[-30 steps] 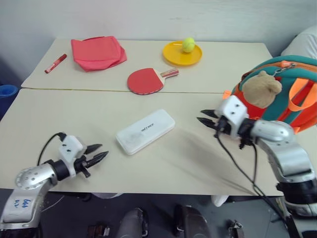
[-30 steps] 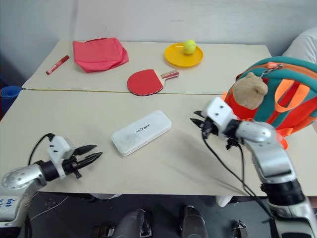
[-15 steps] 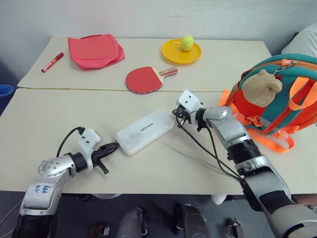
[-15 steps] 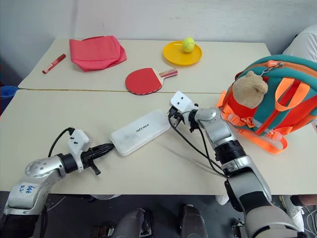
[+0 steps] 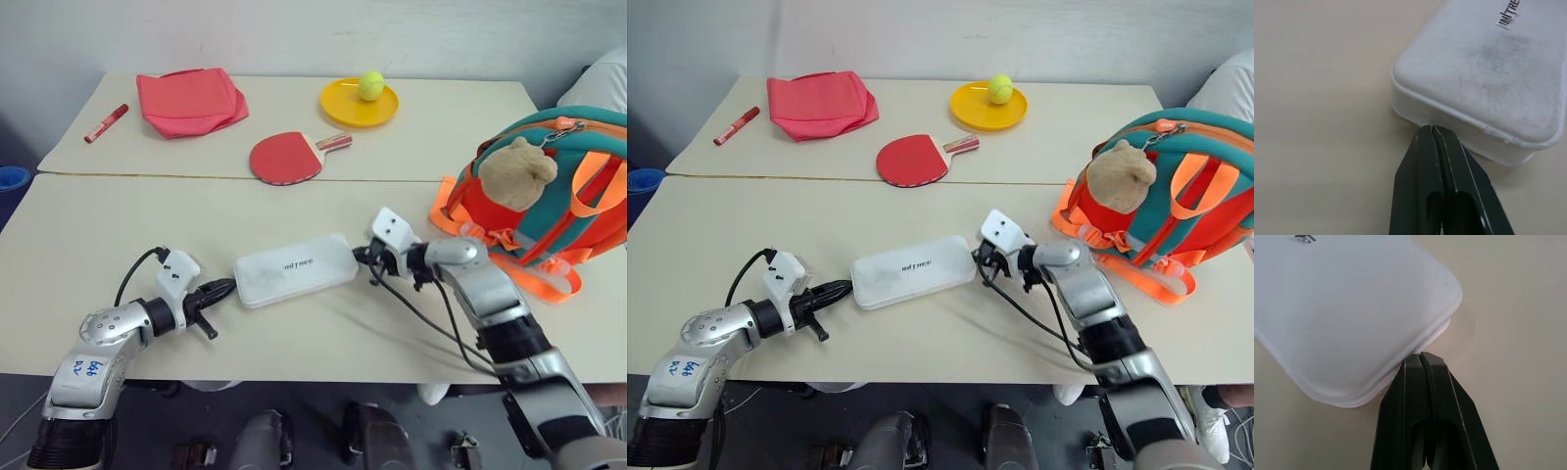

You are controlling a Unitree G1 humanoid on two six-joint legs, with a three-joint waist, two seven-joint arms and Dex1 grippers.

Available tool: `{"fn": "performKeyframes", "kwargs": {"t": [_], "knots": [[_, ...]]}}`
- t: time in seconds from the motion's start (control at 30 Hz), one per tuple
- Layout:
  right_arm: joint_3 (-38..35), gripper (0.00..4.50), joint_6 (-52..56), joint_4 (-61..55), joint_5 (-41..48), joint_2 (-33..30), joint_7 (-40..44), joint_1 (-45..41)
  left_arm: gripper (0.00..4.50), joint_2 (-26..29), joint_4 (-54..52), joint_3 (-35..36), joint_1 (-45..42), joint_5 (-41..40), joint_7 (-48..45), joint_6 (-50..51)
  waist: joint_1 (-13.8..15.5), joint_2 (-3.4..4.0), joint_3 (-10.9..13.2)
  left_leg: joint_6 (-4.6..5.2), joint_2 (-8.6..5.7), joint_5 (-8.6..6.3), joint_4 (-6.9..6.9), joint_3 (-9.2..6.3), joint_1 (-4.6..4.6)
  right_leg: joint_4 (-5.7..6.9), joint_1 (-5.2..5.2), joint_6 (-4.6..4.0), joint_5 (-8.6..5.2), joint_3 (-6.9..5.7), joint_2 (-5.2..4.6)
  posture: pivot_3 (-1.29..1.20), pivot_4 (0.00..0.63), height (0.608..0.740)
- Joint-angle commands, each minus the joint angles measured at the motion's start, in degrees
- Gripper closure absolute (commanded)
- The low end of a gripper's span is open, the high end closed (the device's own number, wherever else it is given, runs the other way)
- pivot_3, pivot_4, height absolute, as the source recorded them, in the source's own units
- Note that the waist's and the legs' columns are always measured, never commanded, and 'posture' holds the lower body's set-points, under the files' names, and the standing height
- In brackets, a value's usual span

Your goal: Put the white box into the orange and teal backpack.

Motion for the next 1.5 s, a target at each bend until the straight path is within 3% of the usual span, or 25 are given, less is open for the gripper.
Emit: {"fn": "performKeyframes", "kwargs": {"t": [0.03, 0.47, 0.57, 0.67, 0.77, 0.87, 1.1, 1.27, 1.5], "knots": [[-0.87, 4.5, 3.85, -9.74, 2.7, -2.24, 1.07, 4.25, 4.47, 0.13, -2.6, -1.8, -0.12, -1.42, -2.65, -0.36, 0.04, 0.0, 0.0, -0.01, 0.0, 0.0, 0.0, 0.0, 0.0, -0.01, 0.0, 0.0, 0.0, 0.0, -0.02, 0.0, 0.15, 0.74], [-6.67, 4.5, 12.52, -22.3, 9.21, -9.53, 0.29, 16.34, 4.47, -1.41, -3.34, -4.09, -0.94, -1.63, -2.98, 1.6, 1.42, -0.04, -0.02, 0.0, -0.01, -0.02, 0.01, -0.01, 0.04, -0.03, 0.03, 0.0, 0.0, -0.02, -0.11, 0.0, 0.15, 0.74], [-9.16, 4.5, 13.58, -22.69, 10.43, -9.65, -1.12, 18.28, 4.47, -0.62, -3.0, -2.08, -1.74, -6.98, -5.09, 8.17, 1.64, -0.05, -0.03, 0.0, -0.01, -0.02, 0.01, -0.04, 0.02, -0.03, 0.03, 0.0, 0.0, -0.05, -0.12, 0.0, 0.15, 0.74], [-12.12, 4.5, 11.71, -20.57, 10.48, -12.09, -1.0, 21.82, 3.85, 1.02, 1.78, 1.84, -4.57, -11.33, -5.1, 16.03, 1.78, -0.06, -0.03, 0.02, -0.02, -0.02, 0.02, -0.07, 0.02, -0.05, 0.06, 0.0, 0.0, -0.06, -0.11, 0.0, 0.15, 0.74], [-13.54, 4.5, 8.64, -19.04, 9.71, -15.03, -0.61, 24.97, 2.91, 8.54, 8.32, 4.15, -9.19, -23.3, -10.93, 42.01, 1.81, -0.17, -0.09, 0.02, -0.02, -0.01, 0.04, -0.1, 0.03, -0.03, 0.1, 0.0, 0.0, -0.09, 0.08, 0.0, 0.15, 0.74], [-14.03, 4.5, 6.91, -18.75, 10.42, -15.88, -0.55, 26.07, 2.04, 12.98, 12.75, 4.01, -14.45, -27.05, -12.77, 52.48, 1.66, -0.23, -0.13, 0.02, -0.04, -0.01, 0.03, -0.09, 0.11, -0.03, 0.16, 0.01, -0.01, -0.07, 0.27, 0.0, 0.15, 0.74], [-11.64, 4.5, 1.54, -15.96, 9.51, -15.25, 0.18, 24.78, 0.02, 5.74, 26.38, -0.46, -28.23, -23.65, -7.97, 57.6, 2.28, -0.46, -0.26, 0.03, -0.1, 0.0, 0.07, -0.09, 0.18, 0.03, 0.24, 0.03, -0.01, 0.0, 0.28, 0.0, 0.15, 0.74], [-7.65, 4.5, -1.96, -12.21, 8.04, -12.96, 0.34, 20.83, 0.01, 3.47, 28.55, -5.03, -30.0, -22.71, -8.38, 58.06, 1.61, -0.62, -0.36, -0.05, -0.07, 0.01, 0.0, 0.03, 0.52, 0.05, 0.44, 0.02, -0.02, 0.13, 0.3, 0.0, 0.15, 0.74], [-3.63, 4.5, -2.52, -10.69, 6.25, -9.02, -0.48, 15.34, 0.01, -4.35, 32.11, -5.79, -32.93, -20.5, -3.58, 60.56, 1.83, -0.33, -0.55, -0.22, 0.03, -0.09, -0.05, -0.12, 0.97, -0.09, 1.01, -0.04, -0.06, 0.13, 0.09, 0.0, 0.15, 0.74]]}}
